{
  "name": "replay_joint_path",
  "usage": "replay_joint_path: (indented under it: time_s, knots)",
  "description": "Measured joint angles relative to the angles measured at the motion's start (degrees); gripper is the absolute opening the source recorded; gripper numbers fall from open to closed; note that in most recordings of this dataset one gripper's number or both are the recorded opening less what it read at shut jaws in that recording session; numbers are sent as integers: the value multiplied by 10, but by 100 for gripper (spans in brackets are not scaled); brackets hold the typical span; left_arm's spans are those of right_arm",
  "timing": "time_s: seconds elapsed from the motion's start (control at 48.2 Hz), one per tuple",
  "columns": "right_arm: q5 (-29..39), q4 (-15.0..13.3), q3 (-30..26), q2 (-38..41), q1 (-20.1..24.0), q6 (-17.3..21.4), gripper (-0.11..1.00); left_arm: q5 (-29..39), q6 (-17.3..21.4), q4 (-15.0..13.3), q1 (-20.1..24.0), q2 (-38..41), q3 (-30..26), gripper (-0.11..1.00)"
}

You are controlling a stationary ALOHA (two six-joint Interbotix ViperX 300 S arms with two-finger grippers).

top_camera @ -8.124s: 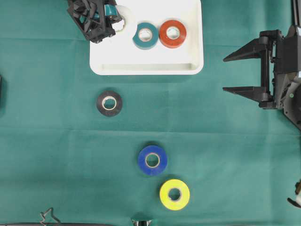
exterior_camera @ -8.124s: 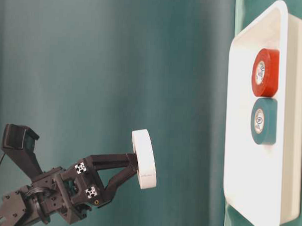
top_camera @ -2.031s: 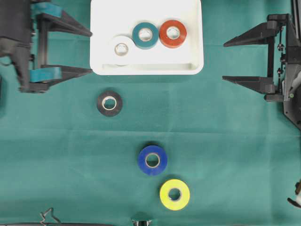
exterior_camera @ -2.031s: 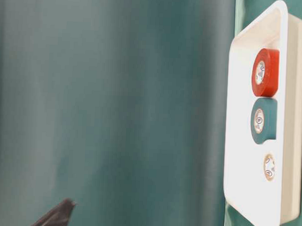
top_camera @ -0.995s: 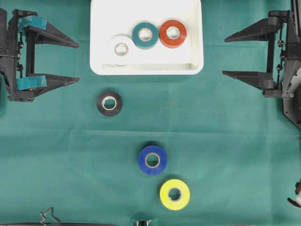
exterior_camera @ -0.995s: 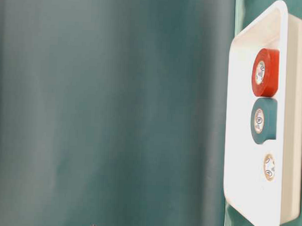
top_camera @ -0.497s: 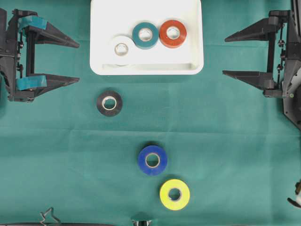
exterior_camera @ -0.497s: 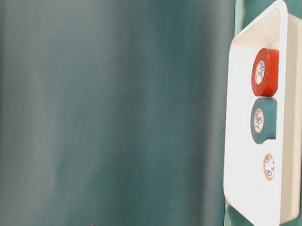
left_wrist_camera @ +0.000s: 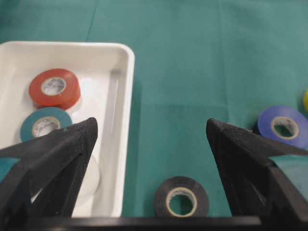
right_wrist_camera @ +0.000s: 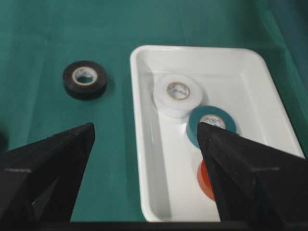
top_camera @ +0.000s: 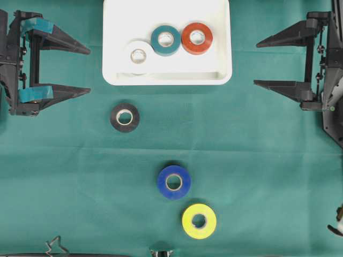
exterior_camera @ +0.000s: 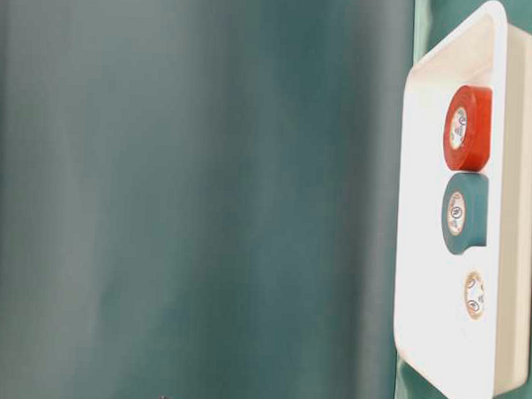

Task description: Pick up the tape from a random location and place it into the white case.

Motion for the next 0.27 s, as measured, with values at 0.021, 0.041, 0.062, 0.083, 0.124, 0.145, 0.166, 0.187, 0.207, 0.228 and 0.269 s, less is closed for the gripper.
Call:
replay_joint_path:
  time_s: [0.021, 0.041, 0.062, 0.083, 0.124, 0.145, 0.166, 0.187, 0.207, 0.228, 0.269]
  knots:
    - [-1, 0, 0, -1, 1, 0, 85, -1, 0, 0, 0, 0, 0, 96]
    - [-2, 1, 1, -1, 0, 0, 85, -1, 0, 0, 0, 0, 0, 96]
    - [-4, 0, 1, -1, 1, 0, 85, -1, 0, 0, 0, 0, 0, 96]
    - [-4, 1, 0, -1, 0, 0, 85, -1, 0, 0, 0, 0, 0, 96]
    - [-8, 0, 0, 0, 0, 0, 85, -1, 0, 1, 0, 0, 0, 96]
    - [-9, 0, 1, 0, 0, 0, 85, -1, 0, 0, 0, 0, 0, 96]
    - [-11, 0, 0, 0, 1, 0, 85, -1, 0, 0, 0, 0, 0, 96]
    - [-12, 0, 1, 0, 0, 1, 85, -1, 0, 1, 0, 0, 0, 96]
    - [-14, 0, 1, 1, 0, 0, 85, -1, 0, 0, 0, 0, 0, 96]
    - [-16, 0, 1, 2, 0, 1, 85, -1, 0, 0, 0, 0, 0, 96]
    - [-19, 0, 1, 4, 0, 0, 85, -1, 0, 0, 0, 0, 0, 96]
